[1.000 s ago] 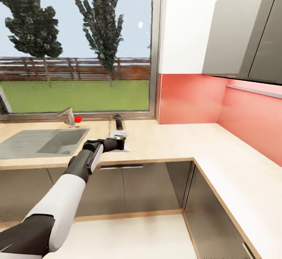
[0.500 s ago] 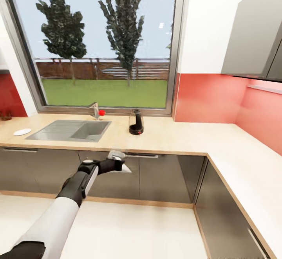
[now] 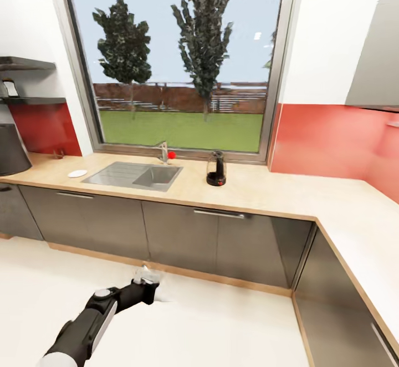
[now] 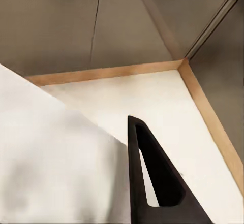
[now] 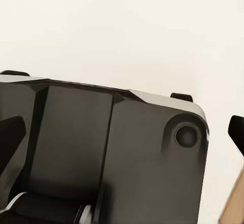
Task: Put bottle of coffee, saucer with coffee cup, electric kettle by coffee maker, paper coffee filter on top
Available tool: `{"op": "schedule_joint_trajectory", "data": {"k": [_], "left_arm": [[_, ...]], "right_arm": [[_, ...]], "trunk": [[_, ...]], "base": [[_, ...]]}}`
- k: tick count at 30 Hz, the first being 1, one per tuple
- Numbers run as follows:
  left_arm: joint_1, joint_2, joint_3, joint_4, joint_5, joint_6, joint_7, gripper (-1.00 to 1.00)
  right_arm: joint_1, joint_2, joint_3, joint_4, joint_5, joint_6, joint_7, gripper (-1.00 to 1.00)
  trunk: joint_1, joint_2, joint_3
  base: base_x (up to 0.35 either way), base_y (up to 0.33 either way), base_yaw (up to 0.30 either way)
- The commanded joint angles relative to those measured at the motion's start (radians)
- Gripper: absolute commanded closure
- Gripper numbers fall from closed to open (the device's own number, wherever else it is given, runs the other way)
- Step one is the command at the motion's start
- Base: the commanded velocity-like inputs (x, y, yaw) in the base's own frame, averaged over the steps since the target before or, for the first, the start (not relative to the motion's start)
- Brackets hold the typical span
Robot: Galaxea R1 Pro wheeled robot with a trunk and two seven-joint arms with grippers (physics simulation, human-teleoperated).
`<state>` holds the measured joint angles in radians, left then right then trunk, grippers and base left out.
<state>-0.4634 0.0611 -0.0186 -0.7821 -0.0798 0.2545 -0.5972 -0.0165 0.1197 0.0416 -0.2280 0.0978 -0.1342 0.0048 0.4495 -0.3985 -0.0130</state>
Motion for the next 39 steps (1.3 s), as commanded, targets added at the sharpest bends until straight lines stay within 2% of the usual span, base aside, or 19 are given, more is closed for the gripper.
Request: {"op": "schedule_joint_trajectory", "data": {"k": [1,3,7,10,12,13,15,16,19,22,24,26,29,39], "left_arm": [[0.017,0.007,0.0,0.001,-0.006,-0.007,0.002,1.0],[0.075,0.028,-0.001,0.013,-0.006,-0.032,0.019,1.0],[0.141,0.05,0.0,0.048,-0.007,-0.053,0.064,1.0],[0.174,0.057,-0.003,0.102,-0.011,-0.06,0.147,1.0],[0.184,0.057,-0.008,0.17,-0.012,-0.061,0.24,1.0],[0.186,0.057,-0.009,0.191,-0.012,-0.062,0.264,1.0],[0.19,0.053,-0.011,0.285,-0.013,-0.064,0.35,1.0],[0.19,0.052,-0.011,0.309,-0.013,-0.064,0.368,1.0],[0.191,0.051,-0.01,0.417,-0.011,-0.065,0.428,1.0],[0.193,0.055,-0.009,0.514,-0.01,-0.066,0.449,1.0],[0.193,0.057,-0.008,0.572,-0.011,-0.075,0.455,1.0],[0.194,0.062,-0.006,0.655,-0.012,-0.126,0.459,1.0],[0.197,0.067,-0.006,0.711,-0.012,-0.179,0.46,1.0],[0.219,0.069,-0.007,0.741,-0.007,-0.212,0.46,1.0]], "right_arm": [[0.0,0.0,-0.001,-0.002,0.01,-0.002,0.0,-1.0],[0.0,0.0,-0.002,-0.011,0.01,-0.002,0.0,-1.0],[0.0,0.0,-0.002,-0.018,0.009,-0.001,-0.001,-1.0],[0.0,0.0,-0.003,-0.02,0.008,-0.001,-0.002,-1.0],[0.0,0.0,-0.013,-0.028,0.008,-0.001,-0.002,-1.0],[0.0,0.0,-0.019,-0.031,0.008,-0.001,-0.003,-1.0],[0.0,-0.002,-0.06,-0.04,0.009,-0.001,-0.003,-1.0],[0.0,-0.003,-0.075,-0.042,0.009,-0.001,-0.003,-1.0],[0.0,-0.007,-0.152,-0.046,0.01,-0.002,-0.007,-1.0],[0.0,-0.019,-0.2,-0.044,0.012,-0.002,-0.008,-1.0],[0.0,-0.027,-0.212,-0.042,0.012,-0.002,-0.009,-1.0],[0.0,-0.034,-0.221,-0.041,0.013,-0.002,-0.009,-1.0],[0.0,-0.037,-0.224,-0.041,0.013,-0.002,-0.009,-1.0],[0.0,-0.044,-0.23,-0.047,0.011,-0.002,-0.011,-1.0]], "trunk": [[0.001,-0.001,-0.001],[0.001,-0.001,-0.001],[0.001,-0.001,-0.001],[0.001,-0.001,-0.001],[0.001,-0.001,-0.001],[0.001,-0.001,-0.001],[0.001,-0.001,-0.001],[0.001,-0.001,-0.001],[0.001,-0.001,-0.001],[0.001,-0.001,-0.001],[0.001,-0.001,-0.001],[0.001,-0.001,-0.001],[0.001,-0.001,-0.001],[0.001,-0.001,-0.001]], "base": [[-0.017,0.0,0.277],[-0.009,0.0,0.278],[-0.003,0.0,0.278],[-0.001,0.0,0.278],[0.0,0.0,0.278],[0.0,0.0,0.278],[0.0,0.0,0.277],[0.0,0.0,0.26],[0.0,0.0,0.146],[0.0,0.0,0.053],[0.0,0.0,0.021],[0.0,0.0,0.008],[0.0,0.0,0.003],[0.0,0.0,0.0]]}}
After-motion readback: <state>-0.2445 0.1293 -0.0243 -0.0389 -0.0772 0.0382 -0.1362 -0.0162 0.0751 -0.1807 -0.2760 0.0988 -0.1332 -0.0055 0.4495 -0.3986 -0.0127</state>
